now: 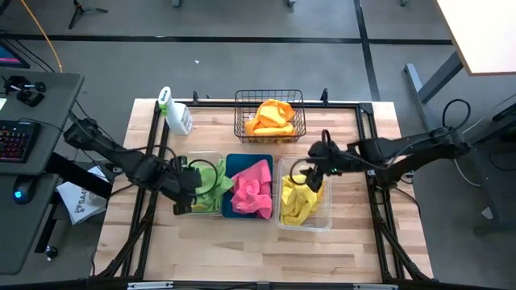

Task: Sort microfiber towel by color & place in baskets
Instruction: Put the green microfiber cloth into the left transparent bin

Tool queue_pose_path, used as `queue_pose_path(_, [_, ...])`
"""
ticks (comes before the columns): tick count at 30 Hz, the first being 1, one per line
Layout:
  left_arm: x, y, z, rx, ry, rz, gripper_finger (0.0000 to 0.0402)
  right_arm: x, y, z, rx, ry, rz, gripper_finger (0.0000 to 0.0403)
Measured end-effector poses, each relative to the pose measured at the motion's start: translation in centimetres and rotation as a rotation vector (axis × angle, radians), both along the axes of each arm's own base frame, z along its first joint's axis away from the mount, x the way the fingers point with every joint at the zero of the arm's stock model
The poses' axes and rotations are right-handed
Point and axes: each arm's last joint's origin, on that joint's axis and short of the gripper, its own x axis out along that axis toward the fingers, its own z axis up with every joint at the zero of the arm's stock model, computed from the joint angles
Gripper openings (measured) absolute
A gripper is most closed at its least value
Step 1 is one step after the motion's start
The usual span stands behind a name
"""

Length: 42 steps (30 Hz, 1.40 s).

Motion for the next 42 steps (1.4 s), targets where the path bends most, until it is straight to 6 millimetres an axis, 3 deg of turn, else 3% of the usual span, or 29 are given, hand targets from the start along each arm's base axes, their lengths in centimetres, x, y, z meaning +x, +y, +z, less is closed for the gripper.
queue_pose_path(3, [0.3,0.6,-1.0,0.068,0.062,-0.043,0.0166,-1.0,0.8,-1.9,0.066,-0.022,-0.033,0.0220])
queue_pose_path(7, [1.1,1.6,-2.3,0.049,0.138,-0.077,0.0036,-1.6,2.0,-3.3,0.127,-0.040,-0.043,0.0220])
queue_pose_path(8, [1.2,2.0,-2.5,0.055,0.147,-0.074,0.0019,-1.7,2.2,-3.4,0.136,-0.042,-0.042,0.0220])
queue_pose_path(16, [2.4,4.7,-3.1,0.039,0.145,-0.099,0.0001,-1.8,3.6,-2.0,0.125,-0.106,-0.027,0.0220])
queue_pose_path(29, [4.6,6.9,-13.5,-0.108,0.112,-0.018,0.0000,-1.7,3.6,-1.0,0.097,-0.154,-0.057,0.0220])
queue_pose_path(33, [5.4,7.1,-15.3,-0.123,0.133,-0.017,0.0000,-1.6,3.7,-0.9,0.103,-0.169,-0.057,0.0220])
queue_pose_path(37, [5.9,7.4,-15.0,-0.114,0.150,-0.059,0.0000,-1.5,3.7,-0.8,0.109,-0.175,-0.064,0.0220])
queue_pose_path(42, [6.4,7.5,-11.5,-0.101,0.098,-0.078,0.0000,-1.5,3.7,-0.8,0.110,-0.179,-0.064,0.0220])
